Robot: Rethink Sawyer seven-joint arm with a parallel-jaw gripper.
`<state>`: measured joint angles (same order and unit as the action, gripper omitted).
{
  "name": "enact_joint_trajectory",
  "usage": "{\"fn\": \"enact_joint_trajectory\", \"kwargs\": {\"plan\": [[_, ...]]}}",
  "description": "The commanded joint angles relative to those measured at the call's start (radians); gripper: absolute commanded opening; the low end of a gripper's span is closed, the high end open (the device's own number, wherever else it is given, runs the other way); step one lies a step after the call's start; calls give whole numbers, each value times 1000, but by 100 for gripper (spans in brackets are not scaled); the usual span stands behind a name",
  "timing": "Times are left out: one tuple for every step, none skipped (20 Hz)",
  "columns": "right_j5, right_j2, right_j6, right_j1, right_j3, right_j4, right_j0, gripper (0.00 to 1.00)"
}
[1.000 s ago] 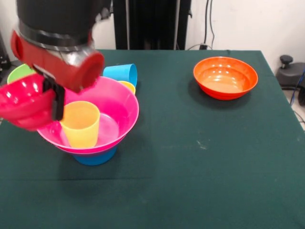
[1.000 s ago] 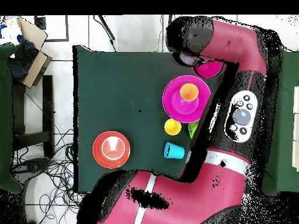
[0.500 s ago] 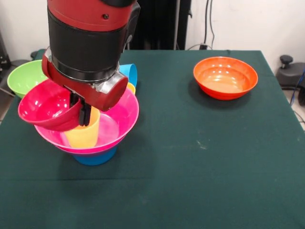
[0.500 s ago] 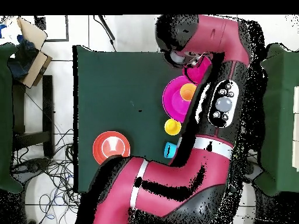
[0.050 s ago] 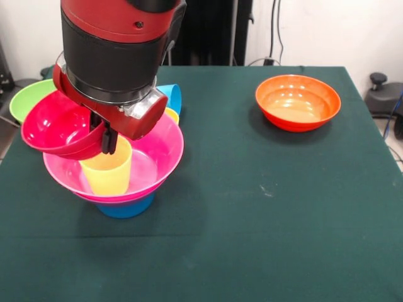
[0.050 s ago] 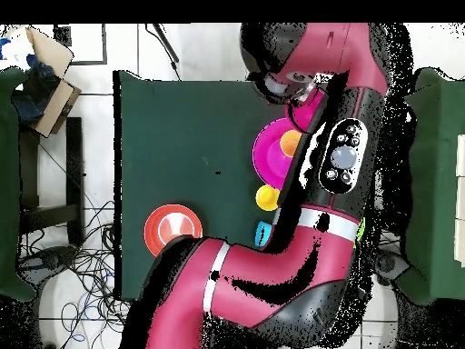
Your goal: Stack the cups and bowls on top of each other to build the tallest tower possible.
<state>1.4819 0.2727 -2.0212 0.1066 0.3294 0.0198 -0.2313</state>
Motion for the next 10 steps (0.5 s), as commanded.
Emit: {"fn": "enact_joint_trajectory", "kwargs": {"plan": [[16, -20, -111, -14, 4, 4, 23, 0], [2, -19, -118, -9, 22, 5, 27, 0], [-13, -18, -125, -3, 40, 6, 31, 0], [-22, -18, -131, 0, 52, 5, 34, 0], [-37, -19, -142, 5, 73, 3, 39, 0], [-45, -19, -149, 8, 85, 2, 43, 0], [-54, -16, -157, 9, 94, 4, 47, 0], [-60, -15, -159, 11, 102, 5, 49, 0], [-71, -14, -161, 16, 119, 6, 52, 0], [-83, -14, -166, 22, 137, 7, 55, 0]]}}
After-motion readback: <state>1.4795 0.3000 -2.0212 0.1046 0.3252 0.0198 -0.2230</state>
